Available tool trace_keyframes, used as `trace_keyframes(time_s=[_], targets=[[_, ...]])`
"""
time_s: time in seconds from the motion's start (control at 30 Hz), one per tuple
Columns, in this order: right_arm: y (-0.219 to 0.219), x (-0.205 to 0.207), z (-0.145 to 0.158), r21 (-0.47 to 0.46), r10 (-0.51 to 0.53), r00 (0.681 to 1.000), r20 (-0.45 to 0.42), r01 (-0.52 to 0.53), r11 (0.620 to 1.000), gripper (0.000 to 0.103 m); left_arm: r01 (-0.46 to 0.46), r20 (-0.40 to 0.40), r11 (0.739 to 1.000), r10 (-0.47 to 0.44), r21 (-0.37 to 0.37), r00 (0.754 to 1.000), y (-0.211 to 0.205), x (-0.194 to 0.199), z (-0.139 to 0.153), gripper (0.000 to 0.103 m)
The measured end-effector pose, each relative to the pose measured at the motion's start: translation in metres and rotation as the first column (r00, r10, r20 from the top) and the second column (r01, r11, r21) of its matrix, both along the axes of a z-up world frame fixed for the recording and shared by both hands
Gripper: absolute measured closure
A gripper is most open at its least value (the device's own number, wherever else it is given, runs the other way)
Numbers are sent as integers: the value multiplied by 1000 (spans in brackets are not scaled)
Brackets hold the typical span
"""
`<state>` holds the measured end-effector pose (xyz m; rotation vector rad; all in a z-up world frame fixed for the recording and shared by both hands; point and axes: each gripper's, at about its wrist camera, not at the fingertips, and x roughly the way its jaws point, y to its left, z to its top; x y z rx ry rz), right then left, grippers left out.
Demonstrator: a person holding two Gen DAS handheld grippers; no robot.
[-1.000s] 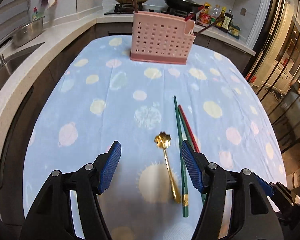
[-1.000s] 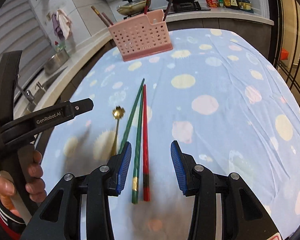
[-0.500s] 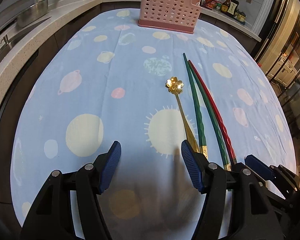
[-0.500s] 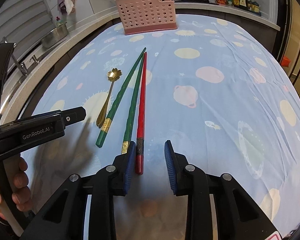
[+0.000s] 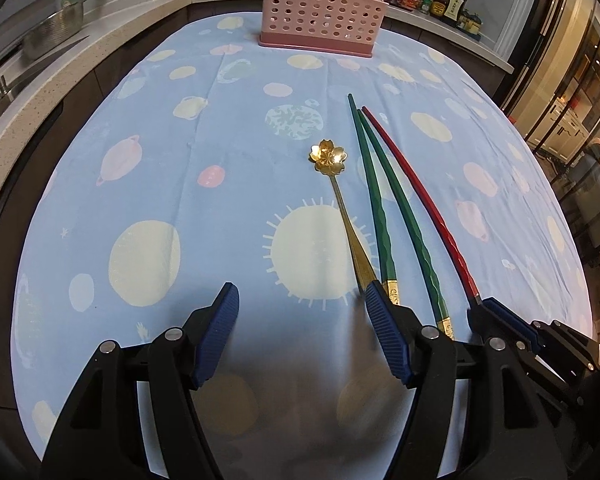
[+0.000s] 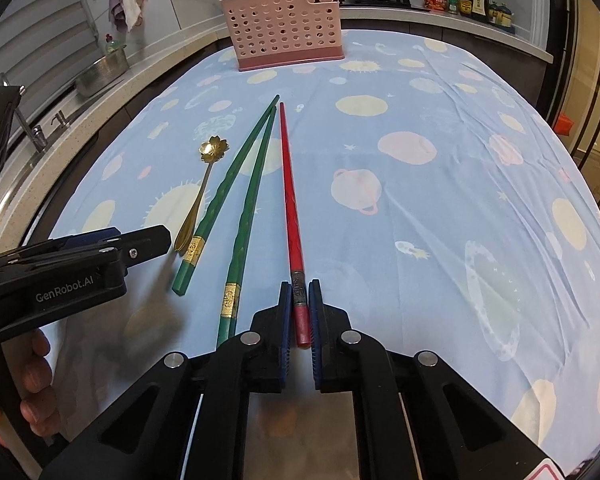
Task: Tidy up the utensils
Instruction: 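Grasp the gold flower spoon with the left gripper while the right gripper grasps the red chopstick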
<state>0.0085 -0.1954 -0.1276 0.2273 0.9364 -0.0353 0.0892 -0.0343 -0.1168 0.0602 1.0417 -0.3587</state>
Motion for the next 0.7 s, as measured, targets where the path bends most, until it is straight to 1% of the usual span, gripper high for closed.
trace_keyframes(time_s=[0.2,0.4,0.57,0.67,0.7], targets=[[0,0,0,0,-9,1000,1,9,1000,96,16,10,1000,-16,10,1000,-9,2,-2,40],[-1,0,0,4,-12,1000,1,12,1000,96,22,37,999,-23,27,999,-16,4,-4,40],[-1,0,0,5,-12,1000,1,12,1000,96,30,67,998,-34,59,997,-22,1,-7,43],[-1,0,0,5,-12,1000,1,12,1000,96,37,84,997,-44,72,995,-24,-2,-6,54],[-1,0,0,5,-12,1000,1,12,1000,96,39,87,997,-45,70,995,-23,-3,-6,61]])
